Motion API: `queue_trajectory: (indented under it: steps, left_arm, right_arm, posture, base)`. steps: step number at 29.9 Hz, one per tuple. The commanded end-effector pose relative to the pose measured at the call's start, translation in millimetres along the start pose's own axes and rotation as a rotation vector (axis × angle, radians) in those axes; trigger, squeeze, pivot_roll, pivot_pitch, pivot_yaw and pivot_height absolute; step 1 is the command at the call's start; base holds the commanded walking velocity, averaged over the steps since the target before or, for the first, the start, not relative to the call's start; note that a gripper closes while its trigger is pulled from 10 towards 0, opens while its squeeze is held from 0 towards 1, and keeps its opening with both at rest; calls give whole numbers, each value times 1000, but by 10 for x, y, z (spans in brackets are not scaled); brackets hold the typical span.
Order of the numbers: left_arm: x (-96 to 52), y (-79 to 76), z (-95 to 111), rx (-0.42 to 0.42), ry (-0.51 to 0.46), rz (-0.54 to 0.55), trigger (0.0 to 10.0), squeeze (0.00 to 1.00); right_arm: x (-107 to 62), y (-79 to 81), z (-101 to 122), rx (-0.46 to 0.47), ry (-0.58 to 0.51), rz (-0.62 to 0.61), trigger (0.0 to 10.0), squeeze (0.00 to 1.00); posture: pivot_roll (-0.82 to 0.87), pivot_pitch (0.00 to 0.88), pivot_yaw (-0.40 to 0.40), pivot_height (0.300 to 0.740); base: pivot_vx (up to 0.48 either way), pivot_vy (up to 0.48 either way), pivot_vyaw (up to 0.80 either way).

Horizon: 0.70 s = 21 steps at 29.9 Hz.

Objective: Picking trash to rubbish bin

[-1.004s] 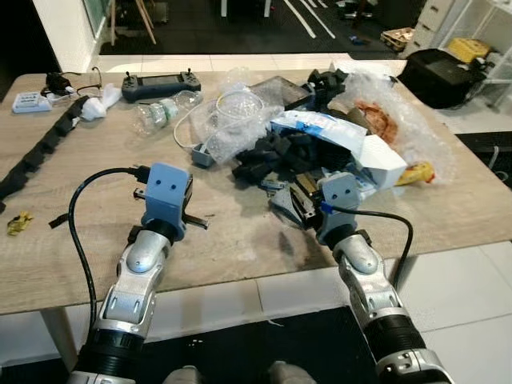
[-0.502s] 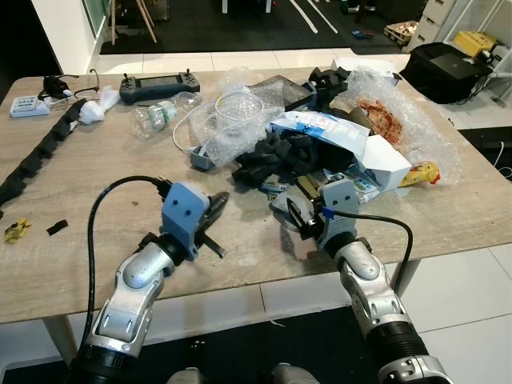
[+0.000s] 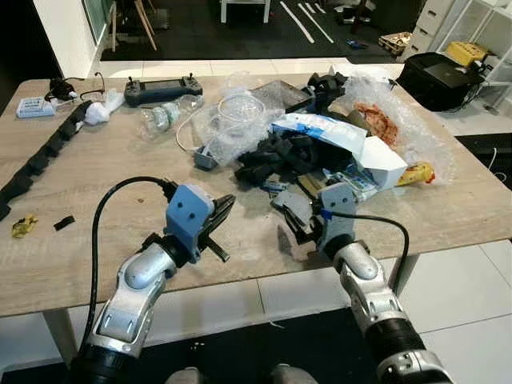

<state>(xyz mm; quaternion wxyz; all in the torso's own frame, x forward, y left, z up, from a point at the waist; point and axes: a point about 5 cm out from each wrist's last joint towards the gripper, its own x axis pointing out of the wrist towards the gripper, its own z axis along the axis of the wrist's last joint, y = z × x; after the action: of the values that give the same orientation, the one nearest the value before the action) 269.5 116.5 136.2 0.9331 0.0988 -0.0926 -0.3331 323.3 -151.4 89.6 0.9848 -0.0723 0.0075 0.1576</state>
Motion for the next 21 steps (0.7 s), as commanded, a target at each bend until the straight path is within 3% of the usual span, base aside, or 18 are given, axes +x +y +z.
queue_trajectory:
  steps: [1, 2, 11, 21]
  left_arm:
    - [-19, -19, 9, 9, -1, -23, 10000, 0]
    - [-15, -32, 12, 4, -1, -44, 10000, 0]
    - [-12, -70, 20, -6, -2, -93, 10000, 0]
    - [-18, -57, 23, -2, -4, -90, 10000, 0]
  right_arm:
    - [-8, -50, -41, 10, 28, -11, 10000, 369]
    - [27, -78, -36, 5, 53, 17, 10000, 0]
    - [93, -47, -136, -16, 171, 142, 10000, 0]
    - [120, -63, -190, -10, 221, 186, 10000, 0]
  posture:
    - [40, 10, -48, 740]
    - [40, 8, -47, 740]
    - [41, 11, -41, 740]
    - [42, 19, -38, 740]
  base:
    - [0, 0, 0]
    - [0, 0, 0]
    - [0, 0, 0]
    - [0, 0, 0]
